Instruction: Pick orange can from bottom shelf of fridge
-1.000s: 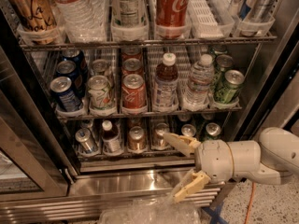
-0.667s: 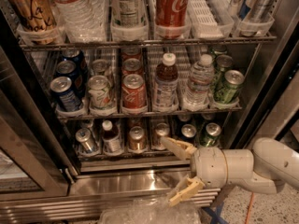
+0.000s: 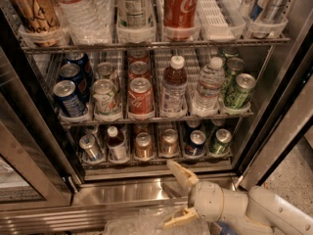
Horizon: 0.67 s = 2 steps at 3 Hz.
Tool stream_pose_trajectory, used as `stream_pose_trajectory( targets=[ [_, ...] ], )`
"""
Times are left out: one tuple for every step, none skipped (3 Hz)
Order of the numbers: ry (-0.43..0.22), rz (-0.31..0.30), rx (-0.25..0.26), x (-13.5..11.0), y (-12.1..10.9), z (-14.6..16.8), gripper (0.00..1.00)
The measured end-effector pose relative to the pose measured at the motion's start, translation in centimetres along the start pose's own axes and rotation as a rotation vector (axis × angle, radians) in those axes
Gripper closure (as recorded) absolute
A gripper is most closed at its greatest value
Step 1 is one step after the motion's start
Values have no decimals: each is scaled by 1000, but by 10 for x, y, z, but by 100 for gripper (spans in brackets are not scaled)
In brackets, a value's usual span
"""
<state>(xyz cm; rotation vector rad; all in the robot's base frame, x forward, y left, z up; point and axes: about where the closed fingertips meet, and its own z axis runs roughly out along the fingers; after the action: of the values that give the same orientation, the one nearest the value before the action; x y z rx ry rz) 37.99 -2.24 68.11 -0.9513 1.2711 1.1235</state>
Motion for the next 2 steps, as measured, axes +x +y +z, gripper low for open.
stream_pose_trajectory(
  targets=[
    [0, 0, 0, 0, 0, 0, 0],
    [-73, -45, 51, 0, -4, 3, 0]
  ],
)
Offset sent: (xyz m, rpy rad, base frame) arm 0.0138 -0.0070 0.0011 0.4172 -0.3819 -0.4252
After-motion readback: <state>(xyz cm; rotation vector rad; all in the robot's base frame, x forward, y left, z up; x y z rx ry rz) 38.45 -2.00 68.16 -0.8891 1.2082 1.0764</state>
